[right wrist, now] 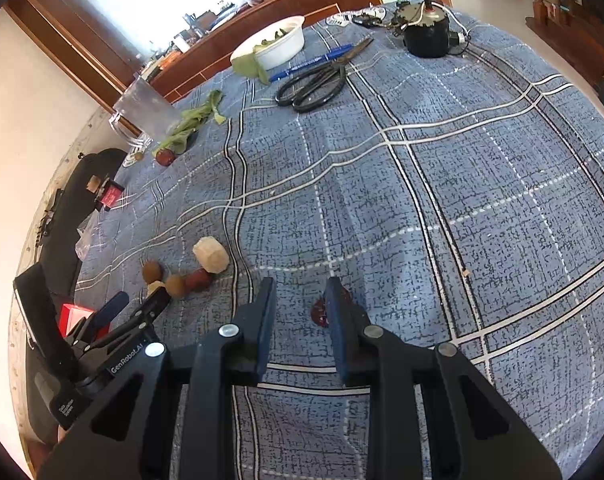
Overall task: Organize fruits
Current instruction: 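Grasp a red date with the right tool while the left tool approaches a round tan biscuit, then grasp the round tan biscuit with the left tool while the right tool holds the date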
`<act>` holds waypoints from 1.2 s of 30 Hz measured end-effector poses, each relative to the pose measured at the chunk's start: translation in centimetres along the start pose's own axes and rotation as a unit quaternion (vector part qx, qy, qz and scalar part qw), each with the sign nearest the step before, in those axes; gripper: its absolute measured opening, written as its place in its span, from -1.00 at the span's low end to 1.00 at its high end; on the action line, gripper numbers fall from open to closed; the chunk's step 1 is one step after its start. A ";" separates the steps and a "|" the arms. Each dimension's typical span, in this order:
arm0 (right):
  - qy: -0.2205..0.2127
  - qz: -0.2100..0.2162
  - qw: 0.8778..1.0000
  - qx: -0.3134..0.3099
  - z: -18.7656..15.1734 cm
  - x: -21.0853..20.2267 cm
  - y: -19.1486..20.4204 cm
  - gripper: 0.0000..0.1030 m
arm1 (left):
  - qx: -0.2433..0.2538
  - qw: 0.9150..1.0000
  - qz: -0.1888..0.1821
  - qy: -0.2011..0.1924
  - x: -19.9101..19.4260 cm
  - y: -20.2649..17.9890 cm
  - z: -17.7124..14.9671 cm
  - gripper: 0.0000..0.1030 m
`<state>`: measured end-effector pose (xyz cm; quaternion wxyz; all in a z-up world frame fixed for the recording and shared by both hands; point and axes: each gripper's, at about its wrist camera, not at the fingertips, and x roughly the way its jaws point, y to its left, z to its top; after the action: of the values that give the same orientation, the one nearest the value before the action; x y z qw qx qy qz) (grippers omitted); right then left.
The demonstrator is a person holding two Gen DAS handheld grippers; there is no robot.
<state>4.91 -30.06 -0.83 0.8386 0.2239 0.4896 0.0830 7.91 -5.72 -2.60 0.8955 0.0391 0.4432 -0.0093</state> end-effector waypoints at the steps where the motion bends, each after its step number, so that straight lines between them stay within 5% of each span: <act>1: 0.005 0.000 1.000 0.002 -0.1 0.1 -0.1 -0.48 | 0.003 1.000 -0.005 -0.001 0.0 0.0 -0.1 0.57; 16: 0.010 -0.030 0.999 0.025 0.0 0.4 -1.1 -0.48 | 0.006 0.999 -0.054 0.006 -0.2 0.5 -0.3 0.43; 28: 0.004 -0.051 0.999 0.009 -0.2 1.5 -0.3 -0.48 | 0.010 0.998 -0.054 0.001 -0.3 1.2 -0.1 0.31; 36: -0.006 -0.081 0.996 -0.021 -0.5 1.8 0.7 -0.48 | 0.025 0.999 -0.043 -0.004 0.1 0.7 -0.3 0.04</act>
<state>5.41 -28.64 -2.11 0.8498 0.1665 0.4996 0.0237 7.79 -5.00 -2.77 0.8950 0.0422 0.4401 -0.0594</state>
